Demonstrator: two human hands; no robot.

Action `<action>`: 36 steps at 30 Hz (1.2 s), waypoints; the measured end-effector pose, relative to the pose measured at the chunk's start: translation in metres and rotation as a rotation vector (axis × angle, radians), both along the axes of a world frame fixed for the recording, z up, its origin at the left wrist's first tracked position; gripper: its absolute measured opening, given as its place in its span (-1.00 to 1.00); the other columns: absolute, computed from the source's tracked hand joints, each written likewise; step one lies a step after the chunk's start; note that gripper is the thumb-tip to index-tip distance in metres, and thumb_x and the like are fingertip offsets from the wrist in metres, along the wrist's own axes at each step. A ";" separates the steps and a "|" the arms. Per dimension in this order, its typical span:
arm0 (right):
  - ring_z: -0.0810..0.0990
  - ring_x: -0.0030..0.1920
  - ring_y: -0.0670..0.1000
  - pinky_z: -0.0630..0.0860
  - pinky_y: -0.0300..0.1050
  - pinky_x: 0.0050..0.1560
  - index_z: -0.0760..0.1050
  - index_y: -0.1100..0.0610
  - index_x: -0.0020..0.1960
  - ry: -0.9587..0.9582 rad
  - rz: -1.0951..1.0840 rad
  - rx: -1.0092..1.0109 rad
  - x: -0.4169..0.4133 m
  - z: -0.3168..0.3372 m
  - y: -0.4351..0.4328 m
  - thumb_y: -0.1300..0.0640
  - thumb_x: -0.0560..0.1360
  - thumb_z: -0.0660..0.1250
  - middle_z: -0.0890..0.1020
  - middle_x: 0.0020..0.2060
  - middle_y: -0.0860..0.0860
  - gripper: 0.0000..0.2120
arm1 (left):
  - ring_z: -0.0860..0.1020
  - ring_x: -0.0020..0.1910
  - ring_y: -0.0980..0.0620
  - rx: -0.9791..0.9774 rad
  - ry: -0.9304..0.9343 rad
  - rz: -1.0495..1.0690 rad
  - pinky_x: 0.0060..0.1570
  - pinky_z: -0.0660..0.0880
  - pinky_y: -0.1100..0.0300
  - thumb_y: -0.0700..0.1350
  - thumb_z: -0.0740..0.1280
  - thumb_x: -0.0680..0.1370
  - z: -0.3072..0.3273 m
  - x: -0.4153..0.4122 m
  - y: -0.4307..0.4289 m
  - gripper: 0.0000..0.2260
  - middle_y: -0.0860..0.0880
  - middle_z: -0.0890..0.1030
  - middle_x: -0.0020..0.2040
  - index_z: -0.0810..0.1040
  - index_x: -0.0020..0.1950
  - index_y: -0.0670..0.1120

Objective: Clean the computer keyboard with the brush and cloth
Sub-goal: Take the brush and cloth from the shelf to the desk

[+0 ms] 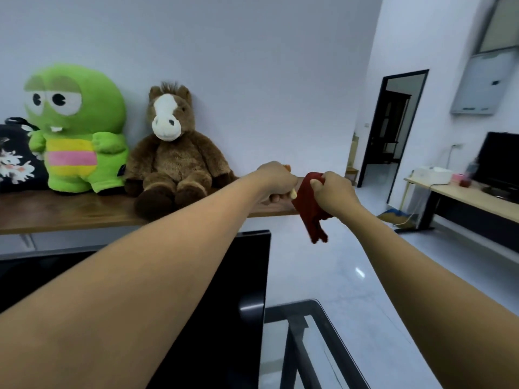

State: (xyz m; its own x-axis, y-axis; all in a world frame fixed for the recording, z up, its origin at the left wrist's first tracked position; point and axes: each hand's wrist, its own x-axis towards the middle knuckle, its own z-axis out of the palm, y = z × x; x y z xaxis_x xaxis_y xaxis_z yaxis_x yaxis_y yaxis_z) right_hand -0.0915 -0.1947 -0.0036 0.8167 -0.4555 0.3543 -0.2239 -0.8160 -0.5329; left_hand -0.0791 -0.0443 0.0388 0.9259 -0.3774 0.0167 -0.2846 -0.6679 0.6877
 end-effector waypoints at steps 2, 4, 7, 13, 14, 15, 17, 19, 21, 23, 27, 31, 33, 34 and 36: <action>0.45 -0.12 0.08 0.41 -0.07 -0.19 0.42 0.22 0.18 -0.002 -0.020 -0.027 -0.033 -0.001 0.000 0.00 0.62 0.11 0.50 -0.07 0.10 -0.69 | 0.32 -0.64 0.09 -0.051 0.013 -0.039 -0.57 0.25 0.39 -0.17 0.17 0.54 0.000 -0.030 0.001 -0.71 0.06 0.38 -0.70 0.49 -0.37 -0.13; 0.44 -0.16 0.07 0.30 -0.13 -0.36 0.43 0.22 0.15 0.001 -0.038 -0.042 -0.065 -0.004 0.002 0.01 0.62 0.12 0.49 -0.09 0.09 -0.70 | 0.30 -0.65 0.11 -0.126 0.049 -0.069 -0.60 0.19 0.42 -0.18 0.17 0.53 -0.003 -0.057 0.005 -0.73 0.05 0.40 -0.68 0.46 -0.37 -0.13; 0.52 -0.22 0.08 0.32 -0.16 -0.42 0.45 0.21 0.07 0.002 -0.064 -0.011 -0.112 -0.014 0.011 0.00 0.62 0.12 0.54 -0.13 0.11 -0.72 | 0.29 -0.56 0.07 -0.180 0.113 -0.132 -0.56 0.17 0.36 -0.17 0.17 0.53 -0.018 -0.101 0.016 -0.75 0.03 0.46 -0.61 0.44 -0.35 -0.14; 0.50 -0.08 0.10 0.37 -0.11 -0.19 0.41 0.23 0.25 0.059 -0.124 0.028 -0.189 -0.072 0.056 0.01 0.63 0.13 0.56 0.02 0.14 -0.66 | 0.41 -0.47 0.01 -0.145 0.154 -0.132 -0.50 0.30 0.27 -0.11 0.21 0.55 -0.089 -0.169 0.044 -0.75 -0.03 0.57 -0.47 0.48 -0.31 -0.14; 0.51 -0.05 0.13 0.37 -0.11 -0.14 0.40 0.24 0.27 0.070 -0.124 0.030 -0.199 -0.087 0.064 0.01 0.63 0.13 0.57 0.07 0.17 -0.64 | 0.45 -0.44 -0.01 -0.119 0.150 -0.119 -0.47 0.36 0.24 -0.08 0.22 0.56 -0.108 -0.177 0.050 -0.76 -0.06 0.59 -0.38 0.49 -0.27 -0.14; 0.53 0.00 0.16 0.36 -0.12 -0.12 0.40 0.25 0.28 0.083 -0.126 0.033 -0.209 -0.101 0.073 0.01 0.63 0.13 0.58 0.10 0.20 -0.64 | 0.49 -0.41 -0.03 -0.087 0.138 -0.104 -0.42 0.43 0.21 -0.06 0.22 0.56 -0.127 -0.184 0.058 -0.77 -0.09 0.59 -0.32 0.49 -0.23 -0.14; 0.55 0.05 0.21 0.36 -0.11 -0.12 0.41 0.25 0.26 0.118 -0.115 0.045 -0.227 -0.133 0.090 0.01 0.63 0.14 0.59 0.09 0.22 -0.64 | 0.54 -0.38 -0.03 -0.013 0.132 -0.076 -0.35 0.49 0.17 -0.06 0.22 0.57 -0.168 -0.196 0.075 -0.76 -0.09 0.58 -0.31 0.47 -0.25 -0.13; 0.57 0.03 0.21 0.39 -0.09 -0.13 0.44 0.22 0.21 0.139 -0.086 0.034 -0.241 -0.166 0.104 0.00 0.62 0.14 0.60 0.05 0.19 -0.67 | 0.54 -0.41 0.01 0.055 0.168 -0.048 -0.35 0.52 0.18 -0.08 0.22 0.57 -0.211 -0.206 0.094 -0.77 -0.03 0.55 -0.40 0.47 -0.26 -0.11; 0.58 -0.02 0.18 0.44 -0.07 -0.16 0.47 0.16 0.15 0.141 -0.037 -0.014 -0.255 -0.200 0.120 -0.02 0.61 0.15 0.61 -0.01 0.13 -0.72 | 0.53 -0.46 0.03 0.125 0.227 -0.012 -0.38 0.49 0.21 -0.10 0.21 0.58 -0.252 -0.219 0.111 -0.81 0.01 0.53 -0.51 0.48 -0.20 -0.12; 0.59 -0.05 0.13 0.47 -0.07 -0.18 0.48 0.12 0.14 0.143 0.013 -0.055 -0.269 -0.234 0.134 -0.03 0.61 0.14 0.60 -0.03 0.07 -0.73 | 0.53 -0.52 0.03 0.151 0.313 0.032 -0.47 0.42 0.26 -0.09 0.20 0.59 -0.289 -0.231 0.123 -0.78 0.00 0.54 -0.55 0.53 -0.15 -0.17; 0.59 0.02 0.10 0.45 -0.09 -0.12 0.48 0.13 0.21 0.156 0.078 -0.032 -0.289 -0.297 0.153 -0.03 0.62 0.15 0.60 0.06 0.03 -0.70 | 0.57 -0.55 0.00 0.138 0.509 0.090 -0.44 0.57 0.21 -0.12 0.18 0.61 -0.352 -0.250 0.131 -0.70 -0.11 0.65 -0.42 0.60 -0.14 -0.27; 0.60 0.03 0.06 0.48 -0.16 -0.08 0.48 0.13 0.23 0.271 0.072 0.043 -0.295 -0.353 0.150 -0.03 0.63 0.14 0.61 0.08 0.02 -0.68 | 0.62 -0.47 -0.03 0.208 0.678 0.125 -0.33 0.63 0.15 -0.19 0.25 0.58 -0.396 -0.259 0.132 -0.80 -0.10 0.64 -0.44 0.55 -0.19 -0.25; 0.60 0.06 0.06 0.53 -0.11 -0.01 0.47 0.12 0.26 0.332 0.029 0.072 -0.299 -0.376 0.143 -0.04 0.63 0.13 0.61 0.13 0.03 -0.67 | 0.65 -0.38 -0.04 0.261 0.723 0.104 -0.22 0.65 0.11 -0.21 0.30 0.56 -0.411 -0.262 0.132 -0.83 -0.11 0.67 -0.36 0.59 -0.17 -0.27; 0.60 0.07 0.07 0.53 -0.09 0.01 0.46 0.13 0.26 0.359 -0.003 0.084 -0.300 -0.383 0.139 -0.04 0.64 0.12 0.60 0.14 0.03 -0.67 | 0.67 -0.32 -0.05 0.282 0.725 0.099 -0.18 0.65 0.10 -0.20 0.32 0.55 -0.419 -0.264 0.132 -0.85 -0.12 0.69 -0.30 0.60 -0.13 -0.27; 0.62 0.05 0.09 0.54 -0.06 -0.01 0.45 0.14 0.24 0.391 -0.062 0.091 -0.300 -0.394 0.129 -0.02 0.64 0.10 0.60 0.13 0.03 -0.68 | 0.68 -0.26 -0.07 0.286 0.710 0.091 -0.19 0.64 0.12 -0.16 0.32 0.55 -0.431 -0.265 0.131 -0.85 -0.13 0.69 -0.21 0.58 -0.09 -0.25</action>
State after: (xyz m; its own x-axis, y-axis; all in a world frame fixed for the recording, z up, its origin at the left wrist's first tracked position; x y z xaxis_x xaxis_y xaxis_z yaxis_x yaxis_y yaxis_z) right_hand -0.3917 -0.0652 -0.3973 0.8519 -0.5233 -0.0218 -0.4715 -0.7481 -0.4670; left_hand -0.3440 0.0867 -0.3921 0.7058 -0.1997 -0.6797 0.2249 -0.8467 0.4822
